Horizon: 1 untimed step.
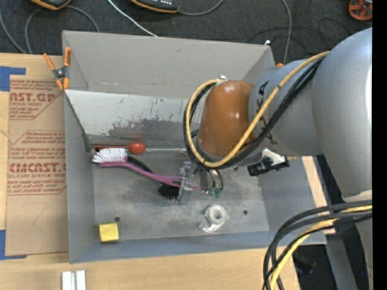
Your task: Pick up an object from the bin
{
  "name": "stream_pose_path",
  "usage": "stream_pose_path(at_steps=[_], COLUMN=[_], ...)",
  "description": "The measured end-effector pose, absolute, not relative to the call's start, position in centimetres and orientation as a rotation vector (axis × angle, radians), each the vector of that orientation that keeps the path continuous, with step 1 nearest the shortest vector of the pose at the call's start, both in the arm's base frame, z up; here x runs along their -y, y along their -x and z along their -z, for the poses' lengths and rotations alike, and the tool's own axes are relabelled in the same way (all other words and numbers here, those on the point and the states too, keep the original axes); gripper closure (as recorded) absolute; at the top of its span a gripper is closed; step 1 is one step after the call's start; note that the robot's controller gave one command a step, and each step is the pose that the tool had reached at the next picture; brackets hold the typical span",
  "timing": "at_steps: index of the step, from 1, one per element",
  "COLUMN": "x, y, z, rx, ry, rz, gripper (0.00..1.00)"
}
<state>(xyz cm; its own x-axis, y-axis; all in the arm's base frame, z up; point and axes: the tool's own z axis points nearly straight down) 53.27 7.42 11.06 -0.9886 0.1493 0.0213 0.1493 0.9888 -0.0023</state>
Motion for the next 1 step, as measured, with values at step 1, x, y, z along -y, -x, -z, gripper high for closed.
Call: stream_pose_path(at_steps=[1], x=[-7.42], y=[-53.28], z=[-15.03], rx=[3.110], ry=[0.233], rz=[-0.001], gripper=[1.00])
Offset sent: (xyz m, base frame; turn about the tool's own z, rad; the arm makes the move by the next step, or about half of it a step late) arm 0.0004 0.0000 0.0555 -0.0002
